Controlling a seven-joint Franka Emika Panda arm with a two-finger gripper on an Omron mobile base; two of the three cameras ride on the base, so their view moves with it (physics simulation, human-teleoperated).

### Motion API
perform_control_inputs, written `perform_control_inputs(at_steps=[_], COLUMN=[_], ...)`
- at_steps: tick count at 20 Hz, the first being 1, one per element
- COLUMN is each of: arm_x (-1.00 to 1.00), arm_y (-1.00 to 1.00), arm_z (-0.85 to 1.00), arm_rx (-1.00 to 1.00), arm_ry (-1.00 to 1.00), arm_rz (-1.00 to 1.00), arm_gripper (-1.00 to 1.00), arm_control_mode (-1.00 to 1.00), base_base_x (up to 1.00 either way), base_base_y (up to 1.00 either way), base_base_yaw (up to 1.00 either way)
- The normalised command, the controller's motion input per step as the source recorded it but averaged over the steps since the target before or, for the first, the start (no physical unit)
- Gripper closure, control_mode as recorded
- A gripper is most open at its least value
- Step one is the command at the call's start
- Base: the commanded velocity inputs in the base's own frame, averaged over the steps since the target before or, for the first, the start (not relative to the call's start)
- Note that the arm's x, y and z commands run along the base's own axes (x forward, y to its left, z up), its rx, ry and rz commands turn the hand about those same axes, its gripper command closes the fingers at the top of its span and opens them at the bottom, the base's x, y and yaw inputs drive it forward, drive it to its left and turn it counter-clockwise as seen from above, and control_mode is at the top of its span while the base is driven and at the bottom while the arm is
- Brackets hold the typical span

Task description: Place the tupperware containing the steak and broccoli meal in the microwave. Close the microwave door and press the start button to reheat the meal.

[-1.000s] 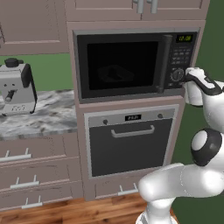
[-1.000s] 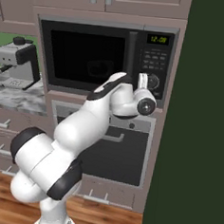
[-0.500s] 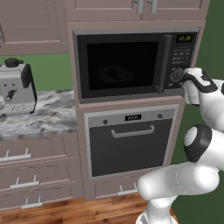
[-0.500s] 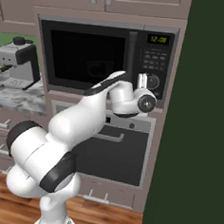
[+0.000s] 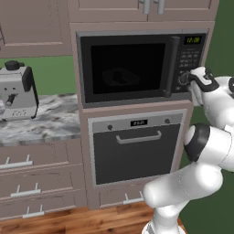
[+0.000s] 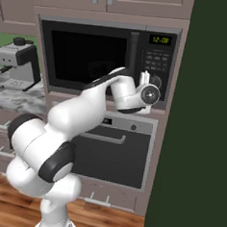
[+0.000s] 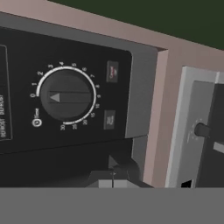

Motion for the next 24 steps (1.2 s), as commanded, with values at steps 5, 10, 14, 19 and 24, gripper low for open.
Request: perform_control_inputs(at_steps=[5, 10, 14, 19, 24], arm_x=[0.16, 0.18, 0.22, 0.24, 0.23], arm_y=[0.00, 0.00, 0.00, 0.00, 0.00], arm_z=[-0.07, -0.15, -0.16, -0.13, -0.10], arm_rx=[0.00, 0.00, 0.00, 0.00, 0.00], arm_ry=[0.02, 0.00, 0.01, 0.00, 0.00], arm_rz=[0.03, 0.03, 0.03, 0.02, 0.02], arm_gripper=[1.00, 1.00, 1.00, 1.00, 1.00], arm_control_mode=[-1.00, -1.00, -1.00, -1.00, -1.00], base_base_x=[0.00, 0.00, 0.00, 0.00, 0.00], base_base_y=[0.00, 0.00, 0.00, 0.00, 0.00], base_base_yaw=[0.00, 0.00, 0.00, 0.00, 0.00])
